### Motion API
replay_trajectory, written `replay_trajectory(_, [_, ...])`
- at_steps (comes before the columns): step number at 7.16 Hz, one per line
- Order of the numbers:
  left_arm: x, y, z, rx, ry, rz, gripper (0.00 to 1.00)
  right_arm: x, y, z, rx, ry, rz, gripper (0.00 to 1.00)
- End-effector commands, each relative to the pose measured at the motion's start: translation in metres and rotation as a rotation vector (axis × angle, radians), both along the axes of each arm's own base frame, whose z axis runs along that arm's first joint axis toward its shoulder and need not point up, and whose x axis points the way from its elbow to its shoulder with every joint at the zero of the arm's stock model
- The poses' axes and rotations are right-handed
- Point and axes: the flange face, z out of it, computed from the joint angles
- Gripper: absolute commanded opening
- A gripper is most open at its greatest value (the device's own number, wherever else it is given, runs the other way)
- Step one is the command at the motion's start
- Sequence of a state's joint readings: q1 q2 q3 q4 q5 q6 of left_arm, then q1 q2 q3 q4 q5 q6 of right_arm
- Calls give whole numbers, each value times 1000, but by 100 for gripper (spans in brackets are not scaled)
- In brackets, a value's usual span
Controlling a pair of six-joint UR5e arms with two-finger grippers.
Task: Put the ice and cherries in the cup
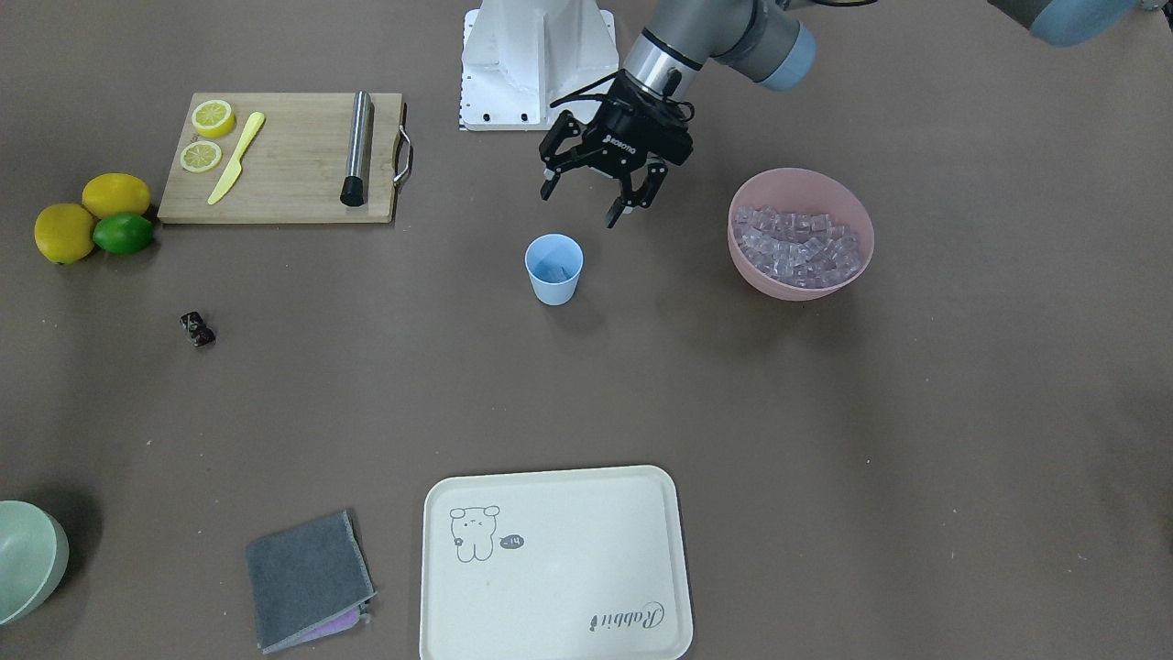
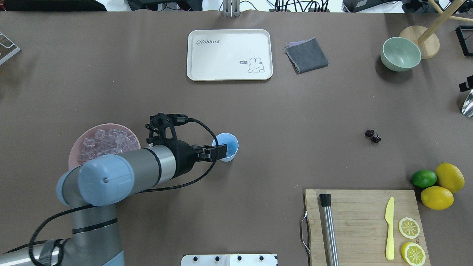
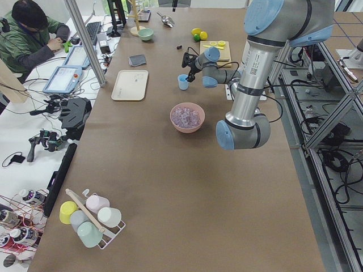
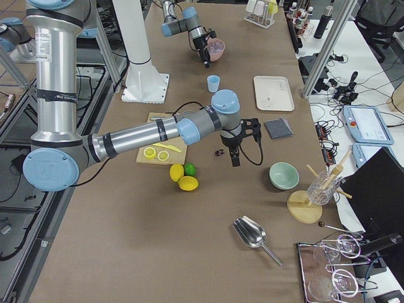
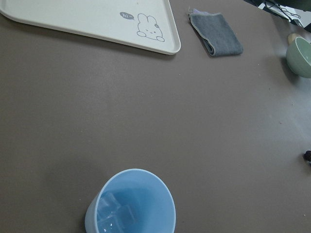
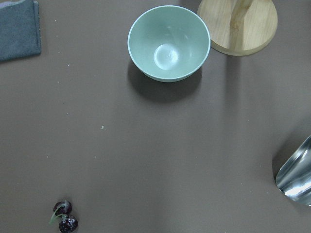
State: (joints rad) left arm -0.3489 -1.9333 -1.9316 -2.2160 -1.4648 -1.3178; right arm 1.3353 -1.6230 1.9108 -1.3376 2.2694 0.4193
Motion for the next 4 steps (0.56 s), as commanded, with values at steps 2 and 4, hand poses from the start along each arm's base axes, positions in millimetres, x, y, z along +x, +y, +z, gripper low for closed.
replay_trajectory(2, [-182,-35,120,37,-232,117,99,-3,1,1,-2,1,-7,100])
replay_trajectory(4, [-359,-51,224,160,-428,240,99,-3,1,-6,8,-4,-5,100])
